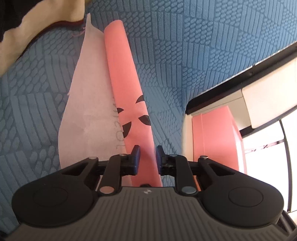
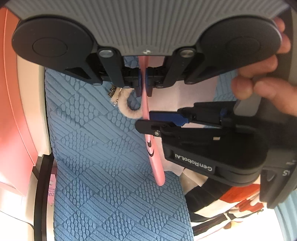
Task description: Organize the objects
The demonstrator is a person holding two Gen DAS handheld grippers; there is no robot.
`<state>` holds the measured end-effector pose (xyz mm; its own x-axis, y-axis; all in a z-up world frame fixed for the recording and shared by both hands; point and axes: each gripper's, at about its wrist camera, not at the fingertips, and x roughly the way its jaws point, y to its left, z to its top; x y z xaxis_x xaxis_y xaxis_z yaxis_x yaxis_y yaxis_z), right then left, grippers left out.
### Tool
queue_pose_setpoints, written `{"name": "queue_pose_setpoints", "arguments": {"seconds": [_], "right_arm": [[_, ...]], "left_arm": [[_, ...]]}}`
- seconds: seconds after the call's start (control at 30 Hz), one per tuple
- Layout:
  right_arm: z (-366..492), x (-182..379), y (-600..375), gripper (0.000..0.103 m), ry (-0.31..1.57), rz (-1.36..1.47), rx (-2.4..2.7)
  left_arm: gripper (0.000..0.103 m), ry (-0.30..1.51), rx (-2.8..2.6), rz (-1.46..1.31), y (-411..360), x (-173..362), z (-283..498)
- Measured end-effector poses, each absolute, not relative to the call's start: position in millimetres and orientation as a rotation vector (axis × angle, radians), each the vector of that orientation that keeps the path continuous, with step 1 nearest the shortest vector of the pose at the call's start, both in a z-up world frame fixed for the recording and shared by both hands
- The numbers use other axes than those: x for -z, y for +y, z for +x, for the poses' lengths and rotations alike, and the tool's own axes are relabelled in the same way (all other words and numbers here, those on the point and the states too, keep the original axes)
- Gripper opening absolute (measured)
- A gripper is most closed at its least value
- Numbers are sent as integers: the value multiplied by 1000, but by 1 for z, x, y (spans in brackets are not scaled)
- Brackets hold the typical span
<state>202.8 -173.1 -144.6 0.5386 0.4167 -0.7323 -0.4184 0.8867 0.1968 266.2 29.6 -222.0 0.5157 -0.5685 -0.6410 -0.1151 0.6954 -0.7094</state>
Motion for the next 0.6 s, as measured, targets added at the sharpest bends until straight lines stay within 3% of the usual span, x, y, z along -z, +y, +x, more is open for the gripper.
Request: {"name": "queue_pose_setpoints", "arguments": {"seconds": [0.6], "right_arm": [[186, 134, -190, 14, 871, 126, -636]], "left_arm": [[13, 1058, 209, -722, 50, 219, 253]]}}
